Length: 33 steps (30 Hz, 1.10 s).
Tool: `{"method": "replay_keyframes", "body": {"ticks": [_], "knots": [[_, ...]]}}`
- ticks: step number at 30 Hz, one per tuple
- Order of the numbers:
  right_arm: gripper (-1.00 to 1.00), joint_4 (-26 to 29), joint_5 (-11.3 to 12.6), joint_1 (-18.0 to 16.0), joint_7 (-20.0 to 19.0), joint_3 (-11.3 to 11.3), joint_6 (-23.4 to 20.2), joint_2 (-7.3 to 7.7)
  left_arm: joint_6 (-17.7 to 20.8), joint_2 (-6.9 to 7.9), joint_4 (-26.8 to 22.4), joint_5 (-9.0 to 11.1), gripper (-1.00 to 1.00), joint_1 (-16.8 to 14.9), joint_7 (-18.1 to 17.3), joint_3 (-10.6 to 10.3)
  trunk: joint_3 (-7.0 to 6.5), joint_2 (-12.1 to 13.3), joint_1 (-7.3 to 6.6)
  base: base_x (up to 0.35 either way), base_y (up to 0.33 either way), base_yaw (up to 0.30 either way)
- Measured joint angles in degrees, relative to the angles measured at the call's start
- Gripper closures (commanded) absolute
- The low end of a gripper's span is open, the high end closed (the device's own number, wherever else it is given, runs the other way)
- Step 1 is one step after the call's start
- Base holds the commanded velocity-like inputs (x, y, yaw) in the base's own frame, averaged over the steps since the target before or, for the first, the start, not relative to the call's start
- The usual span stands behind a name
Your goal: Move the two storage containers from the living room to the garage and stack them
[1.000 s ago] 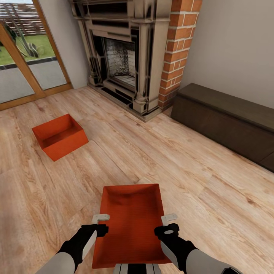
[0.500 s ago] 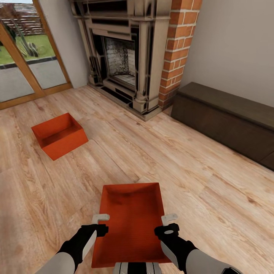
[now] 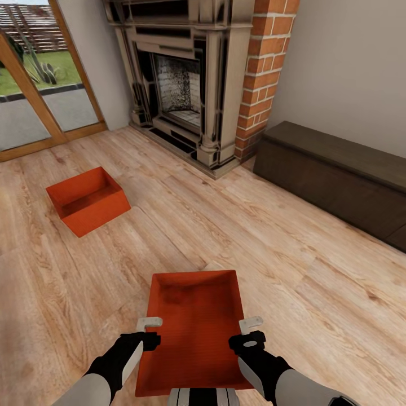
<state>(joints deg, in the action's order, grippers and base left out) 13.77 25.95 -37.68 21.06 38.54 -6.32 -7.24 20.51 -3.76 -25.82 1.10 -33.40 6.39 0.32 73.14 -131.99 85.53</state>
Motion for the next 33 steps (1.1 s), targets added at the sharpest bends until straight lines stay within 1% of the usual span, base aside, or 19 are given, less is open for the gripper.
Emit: {"method": "replay_keyframes", "body": {"ticks": [18,19,20,23,24,25,26,28,33], "knots": [[-1.00,0.0,0.0,0.0,0.0,0.0,0.0,0.00,0.1,-0.01,0.1,-0.2,-1.00,0.0,0.0,-0.1,0.00,0.0,0.00,0.000,0.000,0.000],[-1.00,0.0,0.0,0.0,0.0,0.0,0.0,0.00,0.1,-0.01,0.1,-0.2,1.00,0.0,0.1,-0.1,0.00,0.0,0.00,0.000,0.000,0.000],[1.00,0.0,0.0,0.0,0.0,0.0,0.0,0.00,0.1,0.00,0.3,-0.2,1.00,0.0,0.1,-0.1,0.00,0.0,0.00,0.000,0.000,0.000],[1.00,0.0,0.0,0.0,0.0,0.0,0.0,0.00,0.2,-0.06,1.6,-0.2,1.00,0.0,0.1,0.0,0.00,0.0,0.00,0.000,0.000,0.000],[1.00,0.0,0.1,0.0,0.0,-0.1,0.0,0.00,0.2,-0.05,2.1,-0.5,1.00,0.0,0.2,0.0,0.00,0.0,0.00,0.000,0.000,0.000],[1.00,0.0,-0.3,0.0,0.2,-0.2,-0.1,0.02,0.0,-0.11,2.3,0.3,1.00,0.0,0.1,0.0,-0.01,0.0,-0.01,0.000,0.000,0.000],[1.00,0.0,-0.7,0.0,0.3,-0.4,-0.2,0.02,0.0,-0.12,2.3,0.6,1.00,0.0,0.0,-0.1,-0.01,0.0,-0.02,0.000,0.000,0.000],[1.00,-0.1,-1.1,0.0,0.4,-0.4,-0.2,0.04,0.0,-0.07,2.3,0.4,1.00,0.0,0.0,0.0,-0.01,0.0,-0.02,0.000,0.000,0.000],[1.00,-0.1,-0.9,0.0,0.4,-0.3,-0.1,0.04,0.0,-0.05,2.5,-0.1,1.00,0.0,0.1,0.0,-0.01,0.0,-0.01,0.000,0.000,0.000]]}}
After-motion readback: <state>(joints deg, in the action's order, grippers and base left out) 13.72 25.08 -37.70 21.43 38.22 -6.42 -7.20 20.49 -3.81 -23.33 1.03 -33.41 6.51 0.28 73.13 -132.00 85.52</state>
